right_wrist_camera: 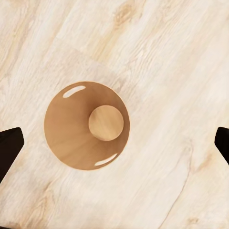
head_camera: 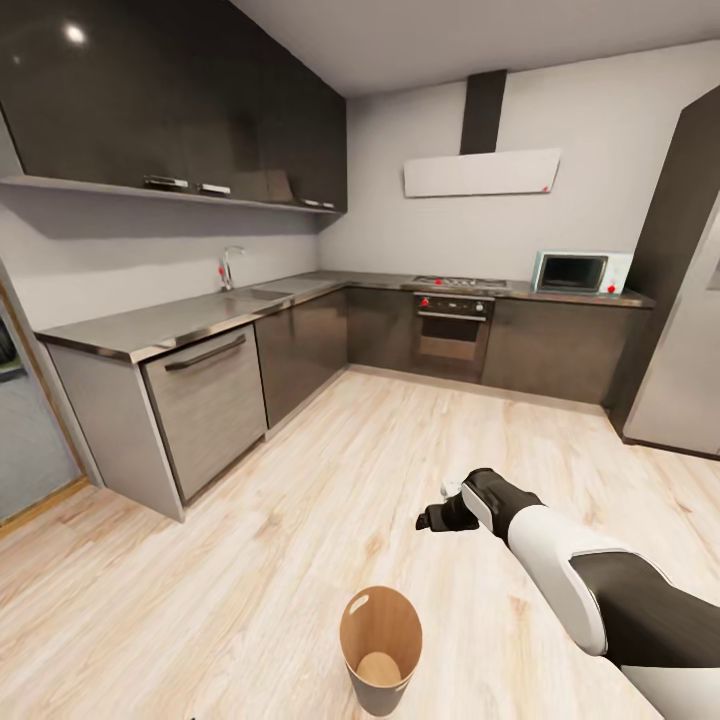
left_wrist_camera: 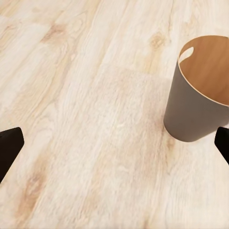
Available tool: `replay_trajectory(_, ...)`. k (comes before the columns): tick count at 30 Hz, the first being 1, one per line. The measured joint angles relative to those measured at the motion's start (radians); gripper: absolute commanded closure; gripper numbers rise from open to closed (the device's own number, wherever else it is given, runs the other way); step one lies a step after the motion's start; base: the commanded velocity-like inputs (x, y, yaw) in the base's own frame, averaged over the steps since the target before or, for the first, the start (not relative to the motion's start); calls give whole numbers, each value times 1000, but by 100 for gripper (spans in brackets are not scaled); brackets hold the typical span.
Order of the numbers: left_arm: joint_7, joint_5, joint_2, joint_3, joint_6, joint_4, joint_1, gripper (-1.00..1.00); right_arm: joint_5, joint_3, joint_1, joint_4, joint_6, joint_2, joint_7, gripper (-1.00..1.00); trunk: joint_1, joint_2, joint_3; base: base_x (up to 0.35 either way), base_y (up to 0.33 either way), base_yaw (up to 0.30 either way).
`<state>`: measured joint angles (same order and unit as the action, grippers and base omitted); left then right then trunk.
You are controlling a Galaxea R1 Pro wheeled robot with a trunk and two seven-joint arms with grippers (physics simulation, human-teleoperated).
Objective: Put the three can of soda from the living room inside the tash can in the kitchen.
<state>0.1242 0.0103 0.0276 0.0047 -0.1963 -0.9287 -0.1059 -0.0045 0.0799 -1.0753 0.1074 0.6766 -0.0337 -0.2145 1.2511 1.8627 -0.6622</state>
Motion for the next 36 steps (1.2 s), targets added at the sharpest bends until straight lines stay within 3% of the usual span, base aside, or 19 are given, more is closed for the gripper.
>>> replay_trajectory(36, 5, 0, 1, 0, 2, 1, 0, -100, 2, 0, 1, 0, 0, 0, 13, -100, 138, 252, -113, 0, 0, 0)
